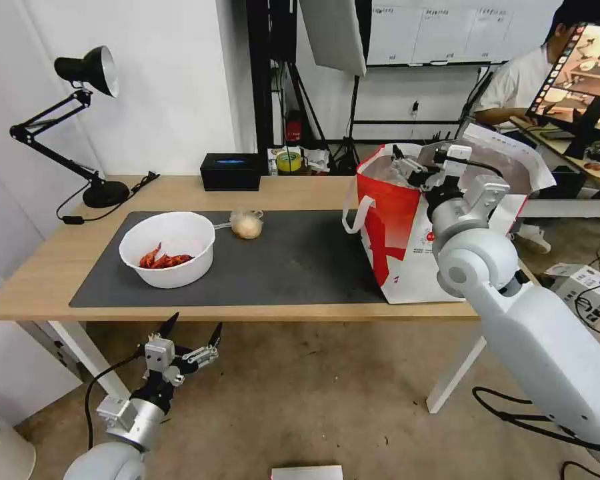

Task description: Pick up the trash from the table and place it into the takeout bag.

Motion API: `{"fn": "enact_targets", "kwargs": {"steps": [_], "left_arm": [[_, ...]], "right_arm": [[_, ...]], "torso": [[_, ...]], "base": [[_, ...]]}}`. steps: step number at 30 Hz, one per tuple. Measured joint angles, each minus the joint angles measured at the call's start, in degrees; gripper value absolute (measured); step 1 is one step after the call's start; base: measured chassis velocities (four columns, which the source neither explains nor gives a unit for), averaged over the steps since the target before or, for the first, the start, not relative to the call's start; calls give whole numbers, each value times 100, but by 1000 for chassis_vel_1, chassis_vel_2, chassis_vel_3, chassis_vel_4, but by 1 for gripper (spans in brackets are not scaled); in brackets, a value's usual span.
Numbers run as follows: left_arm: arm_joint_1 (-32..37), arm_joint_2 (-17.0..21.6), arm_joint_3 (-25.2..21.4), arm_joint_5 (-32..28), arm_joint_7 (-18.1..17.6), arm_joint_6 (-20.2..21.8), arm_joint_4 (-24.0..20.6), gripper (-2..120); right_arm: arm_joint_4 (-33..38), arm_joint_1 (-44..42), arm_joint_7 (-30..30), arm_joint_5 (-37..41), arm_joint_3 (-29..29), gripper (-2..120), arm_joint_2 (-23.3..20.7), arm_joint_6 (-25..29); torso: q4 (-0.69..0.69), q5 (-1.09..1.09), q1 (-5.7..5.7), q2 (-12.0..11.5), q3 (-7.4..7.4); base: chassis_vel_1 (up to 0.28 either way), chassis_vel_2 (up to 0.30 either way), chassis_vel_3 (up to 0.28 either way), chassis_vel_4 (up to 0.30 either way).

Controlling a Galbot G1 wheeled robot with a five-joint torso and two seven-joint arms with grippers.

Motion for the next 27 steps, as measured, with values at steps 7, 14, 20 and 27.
{"fn": "enact_targets", "kwargs": {"steps": [7,14,20,27], "left_arm": [[-10,-2,-42,-82,0,-23,-11,100],[-45,20,-77,-126,0,-35,-11,100],[-99,48,-84,-156,0,-38,10,100],[-186,-16,-46,-162,0,-85,94,100]], "right_arm": [[254,-148,-796,15,-209,100,0,535],[576,-871,-1461,-263,-199,100,-128,841],[876,-1623,-1913,-485,56,100,-281,887],[1150,-2875,-2304,-1009,529,100,-461,1098]], "torso": [[1,0,0,0,0],[0,0,0,0,0],[0,0,0,0,0],[0,1,0,0,0]], "base": [[0,0,0,0],[0,0,0,0],[0,0,0,0],[0,0,0,0]]}}
